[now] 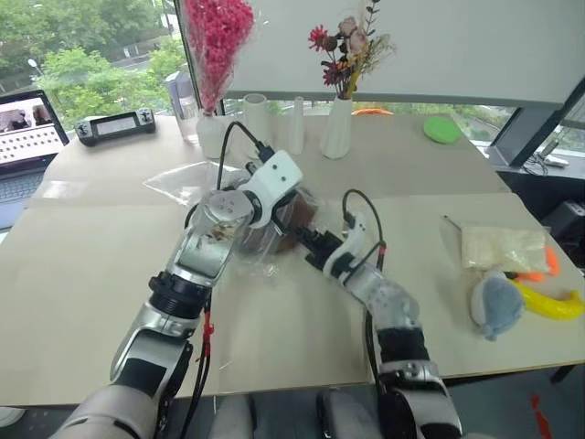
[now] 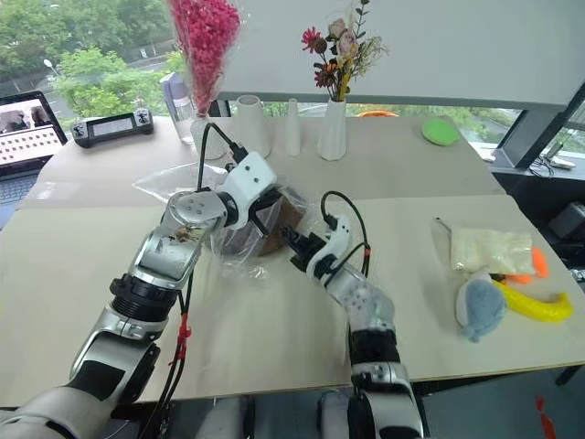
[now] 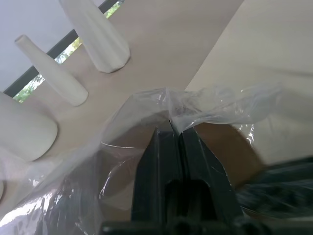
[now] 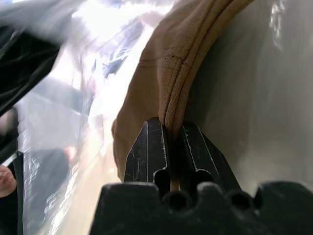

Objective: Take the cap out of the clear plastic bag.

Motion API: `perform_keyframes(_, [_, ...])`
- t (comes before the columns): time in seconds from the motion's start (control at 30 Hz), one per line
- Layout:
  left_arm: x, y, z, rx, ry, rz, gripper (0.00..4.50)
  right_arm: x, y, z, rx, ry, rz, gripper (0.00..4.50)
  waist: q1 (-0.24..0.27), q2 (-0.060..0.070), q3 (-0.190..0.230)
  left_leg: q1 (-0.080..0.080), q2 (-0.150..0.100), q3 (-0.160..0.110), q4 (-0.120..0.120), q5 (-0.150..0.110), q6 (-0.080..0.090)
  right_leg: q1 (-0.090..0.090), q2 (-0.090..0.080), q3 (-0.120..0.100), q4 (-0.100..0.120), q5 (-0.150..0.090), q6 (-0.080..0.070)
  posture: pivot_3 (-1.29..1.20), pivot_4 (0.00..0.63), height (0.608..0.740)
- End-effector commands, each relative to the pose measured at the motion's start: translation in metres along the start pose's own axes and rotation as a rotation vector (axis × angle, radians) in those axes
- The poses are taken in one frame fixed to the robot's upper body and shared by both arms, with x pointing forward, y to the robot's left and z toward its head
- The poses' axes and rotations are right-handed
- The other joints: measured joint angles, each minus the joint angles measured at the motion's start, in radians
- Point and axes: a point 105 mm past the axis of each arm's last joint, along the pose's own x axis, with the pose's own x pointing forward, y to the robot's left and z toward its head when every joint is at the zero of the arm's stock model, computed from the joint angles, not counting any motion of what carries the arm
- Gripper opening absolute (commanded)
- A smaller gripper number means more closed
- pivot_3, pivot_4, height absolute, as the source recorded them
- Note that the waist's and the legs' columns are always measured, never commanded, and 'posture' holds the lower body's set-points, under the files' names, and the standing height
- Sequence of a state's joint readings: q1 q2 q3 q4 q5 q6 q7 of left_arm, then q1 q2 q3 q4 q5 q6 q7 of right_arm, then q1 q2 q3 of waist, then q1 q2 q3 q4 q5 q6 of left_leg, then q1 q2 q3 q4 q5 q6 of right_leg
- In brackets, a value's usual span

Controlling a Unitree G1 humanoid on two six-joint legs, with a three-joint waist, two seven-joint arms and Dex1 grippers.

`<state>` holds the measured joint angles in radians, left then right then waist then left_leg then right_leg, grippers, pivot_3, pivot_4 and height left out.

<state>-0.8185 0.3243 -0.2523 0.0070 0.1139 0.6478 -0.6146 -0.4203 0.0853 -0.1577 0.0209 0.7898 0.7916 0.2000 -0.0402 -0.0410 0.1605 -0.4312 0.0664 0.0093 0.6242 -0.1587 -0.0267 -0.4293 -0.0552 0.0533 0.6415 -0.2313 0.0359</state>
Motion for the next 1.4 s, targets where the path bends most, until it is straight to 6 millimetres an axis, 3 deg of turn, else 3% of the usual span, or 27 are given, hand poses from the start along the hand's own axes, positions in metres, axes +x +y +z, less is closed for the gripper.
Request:
perform_keyframes(0.03, [0.001, -0.004, 0.015, 0.033, -0.06, 0.003, 0.0, -0.036, 0.022, 0.002, -0.158, 0.07, 0.01, 0.05, 0.002, 0.0, 0.0, -0.001, -0.001, 0.0, 0.0, 0.0, 0.0, -0.001, 0.0, 0.0, 0.0, 0.0, -0.001, 0.0, 0.15, 0.74])
perform_keyframes(0.1, [0.003, -0.005, 0.014, 0.034, -0.061, 0.0, 0.0, -0.059, 0.017, 0.003, -0.243, 0.104, -0.052, 0.05, 0.003, 0.0, 0.0, -0.002, -0.001, 0.0, 0.0, -0.001, 0.0, -0.001, -0.001, 0.0, -0.001, 0.0, -0.001, 0.0, 0.15, 0.74])
perform_keyframes(0.3, [0.006, -0.009, 0.014, 0.043, -0.069, -0.01, 0.0, -0.122, 0.027, 0.023, -0.378, 0.088, -0.088, 0.05, 0.011, 0.0, 0.0, -0.002, -0.002, 0.0, 0.002, -0.001, 0.001, 0.0, -0.001, 0.0, -0.001, -0.002, 0.003, 0.0, 0.15, 0.74])
perform_keyframes(0.5, [0.008, -0.009, 0.015, 0.06, -0.075, -0.011, 0.0, -0.178, 0.052, 0.043, -0.554, 0.013, 0.01, 0.05, 0.022, 0.0, 0.0, 0.001, -0.002, 0.0, 0.002, -0.001, 0.001, 0.003, -0.002, 0.0, -0.002, -0.002, 0.002, 0.0, 0.15, 0.74])
perform_keyframes(0.57, [0.007, -0.009, 0.014, 0.064, -0.075, -0.011, 0.0, -0.186, 0.058, 0.052, -0.554, -0.03, 0.033, 0.05, 0.021, 0.0, 0.0, 0.001, -0.002, 0.0, 0.003, -0.001, 0.001, 0.003, -0.002, 0.001, -0.003, -0.003, 0.002, 0.0, 0.15, 0.74])
perform_keyframes(0.63, [0.007, -0.01, 0.012, 0.068, -0.072, -0.012, 0.0, -0.196, 0.072, 0.081, -0.514, -0.194, 0.093, 0.05, 0.02, 0.0, 0.0, 0.001, -0.002, 0.0, 0.003, -0.001, 0.001, 0.004, -0.001, 0.001, -0.003, -0.003, 0.002, 0.0, 0.15, 0.74])
perform_keyframes(0.8, [0.004, -0.008, 0.006, 0.087, -0.047, 0.001, 0.0, -0.224, 0.096, 0.126, -0.409, -0.442, 0.231, 0.05, 0.025, 0.0, 0.001, 0.001, -0.003, 0.0, 0.004, -0.001, 0.001, 0.005, -0.001, 0.002, -0.003, -0.004, -0.002, 0.0, 0.15, 0.74])
perform_keyframes(0.97, [-0.012, 0.001, -0.022, 0.193, 0.045, 0.024, 0.0, -0.236, 0.096, 0.132, -0.379, -0.465, 0.234, 0.05, 0.021, 0.0, 0.0, 0.002, -0.003, 0.0, 0.002, -0.001, 0.002, 0.006, -0.001, 0.004, -0.009, -0.002, 0.001, 0.0, 0.15, 0.74])
perform_keyframes(1.07, [-0.024, 0.011, -0.04, 0.262, 0.103, 0.044, 0.0, -0.249, 0.103, 0.147, -0.329, -0.559, 0.303, 0.05, 0.023, 0.0, 0.0, 0.001, -0.003, 0.0, 0.001, -0.002, 0.003, 0.005, -0.001, 0.004, -0.01, 0.0, 0.004, 0.0, 0.15, 0.74])
perform_keyframes(1.17, [-0.026, 0.013, -0.043, 0.32, 0.107, 0.046, 0.0, -0.232, 0.089, 0.156, -0.259, -0.577, 0.281, 0.05, 0.024, 0.0, 0.001, 0.0, -0.003, 0.001, 0.002, -0.002, 0.003, 0.006, -0.001, 0.005, -0.012, -0.001, 0.003, 0.0, 0.15, 0.74])
perform_keyframes(1.23, [-0.026, 0.01, -0.041, 0.344, 0.096, 0.039, 0.0, -0.209, 0.076, 0.158, -0.2, -0.568, 0.255, 0.05, 0.023, 0.0, 0.0, 0.001, -0.003, 0.002, 0.003, -0.002, 0.003, 0.007, -0.002, 0.006, -0.012, -0.001, 0.0, 0.0, 0.15, 0.74])
perform_keyframes(1.4, [-0.023, -0.001, -0.04, 0.329, 0.086, 0.016, 0.0, -0.124, 0.035, 0.159, 0.014, -0.525, 0.139, 0.05, 0.017, 0.001, 0.001, 0.002, -0.004, 0.004, 0.004, 0.0, 0.006, 0.006, -0.001, 0.01, -0.012, 0.004, -0.001, 0.0, 0.15, 0.74])
